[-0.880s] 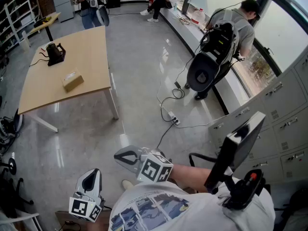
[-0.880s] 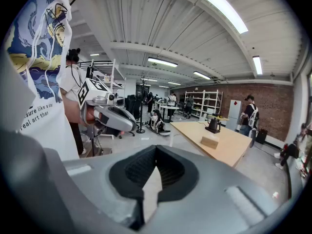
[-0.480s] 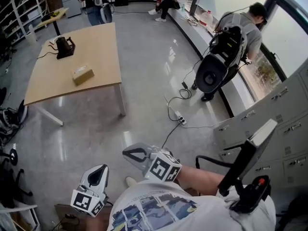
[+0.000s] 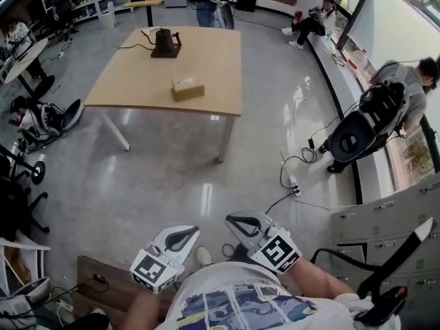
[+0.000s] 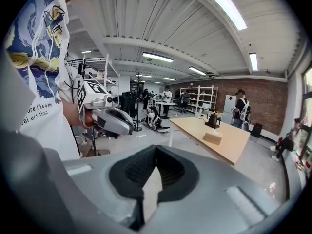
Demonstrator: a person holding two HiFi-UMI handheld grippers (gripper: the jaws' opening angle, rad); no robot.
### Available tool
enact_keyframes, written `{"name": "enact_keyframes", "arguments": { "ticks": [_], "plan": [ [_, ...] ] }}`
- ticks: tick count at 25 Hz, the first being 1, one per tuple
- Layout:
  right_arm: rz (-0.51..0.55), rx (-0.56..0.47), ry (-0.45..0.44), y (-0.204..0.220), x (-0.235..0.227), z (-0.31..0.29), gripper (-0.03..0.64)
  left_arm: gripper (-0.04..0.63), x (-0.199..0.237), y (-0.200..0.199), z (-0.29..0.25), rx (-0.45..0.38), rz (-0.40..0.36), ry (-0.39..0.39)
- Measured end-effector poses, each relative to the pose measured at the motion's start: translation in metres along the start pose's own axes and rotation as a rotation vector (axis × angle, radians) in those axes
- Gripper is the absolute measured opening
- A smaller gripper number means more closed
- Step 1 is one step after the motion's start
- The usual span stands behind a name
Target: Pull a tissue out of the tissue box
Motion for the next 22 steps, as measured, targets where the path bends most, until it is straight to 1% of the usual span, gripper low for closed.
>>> {"name": "enact_keyframes", "arguments": {
  "ticks": [3, 6, 9, 13, 17, 20, 22],
  "plan": [
    [-0.002, 0.002, -0.012, -0.004, 0.008, -0.01, 0.003, 0.005, 0.01, 0.004, 0.007, -0.004, 0.017, -0.025],
    [-0.001, 0.015, -0.018, -0.005, 0.01, -0.014, 0.003, 0.005, 0.014, 0.006, 0.007, -0.001, 0.029, -0.023],
    [-0.008, 0.012, -0.022, -0.005, 0.002, -0.021, 0.003, 0.005, 0.019, 0.002, 0.006, -0.008, 0.032, -0.019],
    [-0.027, 0.005, -0.036, 0.003, -0.014, -0.037, 0.003, 0.005, 0.035, 0.0, -0.003, 0.01, 0.041, -0.027],
    [-0.036, -0.016, -0.051, 0.012, -0.047, -0.057, 0.003, 0.005, 0.057, -0.015, -0.023, 0.021, 0.037, -0.049],
    [-0.024, -0.048, -0.055, 0.018, -0.087, -0.074, 0.003, 0.005, 0.08, -0.034, -0.044, 0.001, 0.058, -0.086],
    [-0.02, -0.068, -0.054, 0.019, -0.118, -0.082, 0.003, 0.005, 0.094, -0.051, -0.063, -0.005, 0.056, -0.102]
  ]
}}
Point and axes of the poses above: the fingertips, and each gripper's own axes: z backward along the fingers, x to its left, y out of its underside, the point moved 9 cm from there along z, backward along the fingers, and after that the axes turned 14 degrees about z, right-handed, at the moved point
